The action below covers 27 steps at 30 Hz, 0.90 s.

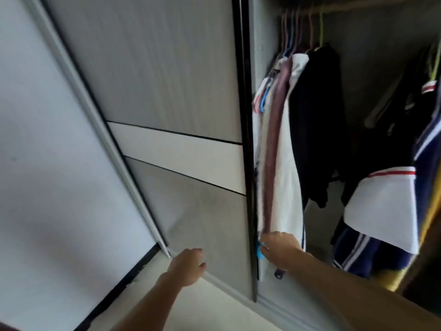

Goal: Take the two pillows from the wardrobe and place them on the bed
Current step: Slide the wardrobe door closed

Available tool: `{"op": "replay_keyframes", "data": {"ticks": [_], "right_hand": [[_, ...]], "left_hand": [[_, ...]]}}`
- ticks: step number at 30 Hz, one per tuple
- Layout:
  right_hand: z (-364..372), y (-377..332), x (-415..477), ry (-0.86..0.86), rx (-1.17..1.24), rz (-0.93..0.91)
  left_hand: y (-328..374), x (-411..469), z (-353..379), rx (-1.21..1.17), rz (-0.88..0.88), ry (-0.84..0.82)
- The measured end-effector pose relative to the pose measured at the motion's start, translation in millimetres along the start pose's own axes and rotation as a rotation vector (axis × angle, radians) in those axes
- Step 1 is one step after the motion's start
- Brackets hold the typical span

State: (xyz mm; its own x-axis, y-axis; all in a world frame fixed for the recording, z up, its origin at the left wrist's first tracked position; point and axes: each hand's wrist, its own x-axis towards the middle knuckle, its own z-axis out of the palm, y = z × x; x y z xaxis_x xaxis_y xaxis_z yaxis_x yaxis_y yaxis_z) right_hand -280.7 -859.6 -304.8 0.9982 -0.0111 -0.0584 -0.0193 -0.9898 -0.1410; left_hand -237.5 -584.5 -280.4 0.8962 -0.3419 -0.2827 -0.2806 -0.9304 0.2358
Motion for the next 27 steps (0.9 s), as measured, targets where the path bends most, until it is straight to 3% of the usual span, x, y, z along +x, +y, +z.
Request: {"op": "replay_keyframes", "data": {"ticks": [7, 14, 17, 21, 27], "right_hand": [[-32, -58, 141, 0.309, -0.173, -0.284], [-70, -98, 216, 0.643, -0.187, -0.432], [-101, -111, 235, 0.829, -0.194, -0.387], [-133, -128, 256, 1.069, -0.274, -0.162], [-140, -120, 254, 1.101, -0.463, 0.158]], "left_hand": [[-57, 105, -101, 0.046, 0.056, 0.274], [-74, 185, -199, 0.109, 0.290, 0.747], [-83, 223, -236, 0.160, 0.442, 0.914], [-108, 281, -267, 0.285, 0.644, 0.940], [-122, 327, -269, 0.422, 0.904, 1.069]]}}
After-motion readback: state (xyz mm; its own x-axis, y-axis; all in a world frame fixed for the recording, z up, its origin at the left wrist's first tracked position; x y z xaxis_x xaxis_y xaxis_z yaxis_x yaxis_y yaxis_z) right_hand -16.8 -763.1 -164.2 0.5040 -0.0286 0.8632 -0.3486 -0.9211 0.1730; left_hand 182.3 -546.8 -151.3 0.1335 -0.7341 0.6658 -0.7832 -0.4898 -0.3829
